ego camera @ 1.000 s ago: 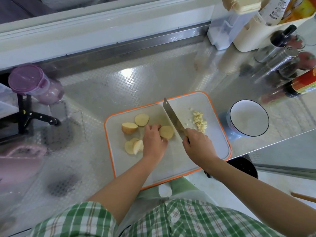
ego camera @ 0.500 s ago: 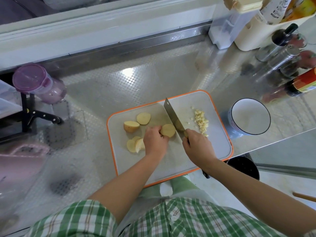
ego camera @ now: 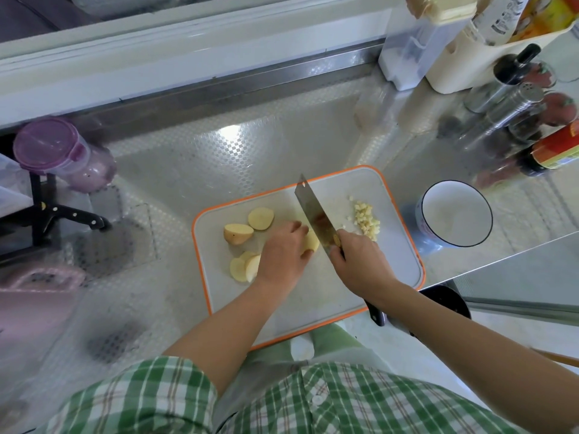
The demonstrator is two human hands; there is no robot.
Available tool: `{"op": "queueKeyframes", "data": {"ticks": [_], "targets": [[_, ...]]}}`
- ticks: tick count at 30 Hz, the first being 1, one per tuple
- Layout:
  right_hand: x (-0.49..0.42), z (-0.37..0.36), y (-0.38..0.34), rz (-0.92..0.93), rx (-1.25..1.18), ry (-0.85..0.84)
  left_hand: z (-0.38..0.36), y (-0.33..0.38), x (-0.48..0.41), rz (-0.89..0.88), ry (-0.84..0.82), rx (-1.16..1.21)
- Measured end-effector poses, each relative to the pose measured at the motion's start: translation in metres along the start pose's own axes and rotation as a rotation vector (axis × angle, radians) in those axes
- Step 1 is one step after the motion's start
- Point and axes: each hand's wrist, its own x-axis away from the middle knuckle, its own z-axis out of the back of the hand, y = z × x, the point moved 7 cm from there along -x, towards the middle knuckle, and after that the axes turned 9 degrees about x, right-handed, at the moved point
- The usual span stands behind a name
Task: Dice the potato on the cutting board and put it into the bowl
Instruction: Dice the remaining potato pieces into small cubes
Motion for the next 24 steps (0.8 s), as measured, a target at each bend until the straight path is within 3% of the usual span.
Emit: {"op": "queueKeyframes", "data": {"ticks": [9,24], "targets": [[0.0,-0.01,-0.001,-0.023,0.023,-0.052,-0.006,0.006,-0.002,-0.145,-0.012,-0.186],[0.003,-0.034,0.004,-0.037,-0.053,-0.025,-0.018,-0.007,-0.006,-0.07,-0.073,-0.173]]}}
